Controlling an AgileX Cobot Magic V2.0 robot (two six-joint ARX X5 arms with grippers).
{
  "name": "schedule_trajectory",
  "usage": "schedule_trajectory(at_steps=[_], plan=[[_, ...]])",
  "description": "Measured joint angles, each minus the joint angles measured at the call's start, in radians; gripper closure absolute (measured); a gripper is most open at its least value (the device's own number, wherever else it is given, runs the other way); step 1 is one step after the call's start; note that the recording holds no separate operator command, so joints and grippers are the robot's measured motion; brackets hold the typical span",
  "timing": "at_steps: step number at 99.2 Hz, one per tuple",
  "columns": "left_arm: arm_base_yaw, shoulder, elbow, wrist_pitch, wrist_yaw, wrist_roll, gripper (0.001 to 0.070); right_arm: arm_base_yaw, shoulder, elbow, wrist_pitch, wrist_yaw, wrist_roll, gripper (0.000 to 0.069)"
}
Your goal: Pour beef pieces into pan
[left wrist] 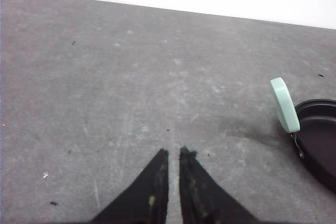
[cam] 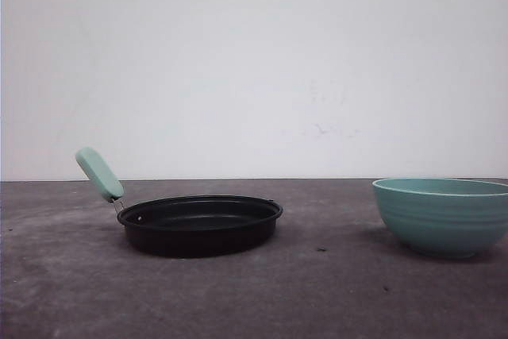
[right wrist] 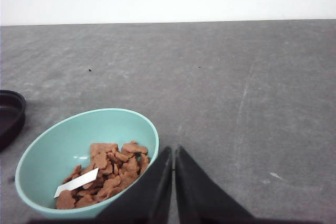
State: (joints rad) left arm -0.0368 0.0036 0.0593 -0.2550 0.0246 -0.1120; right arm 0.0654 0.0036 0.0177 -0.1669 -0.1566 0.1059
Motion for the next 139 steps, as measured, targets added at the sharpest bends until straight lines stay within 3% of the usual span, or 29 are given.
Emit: schedule_trajectory(at_steps=[102,139], plan=[[0.000,0.000,0.000,0.000,0.000,0.000,0.0697,0.000,0.000,0.000,0.000,0.000,0.000,0.0680],[0.000,0.000,0.000,0.000,0.000,0.000,0.0697,0.000,0.000,0.000,-0.004,0.050,-0.027,0.0680]])
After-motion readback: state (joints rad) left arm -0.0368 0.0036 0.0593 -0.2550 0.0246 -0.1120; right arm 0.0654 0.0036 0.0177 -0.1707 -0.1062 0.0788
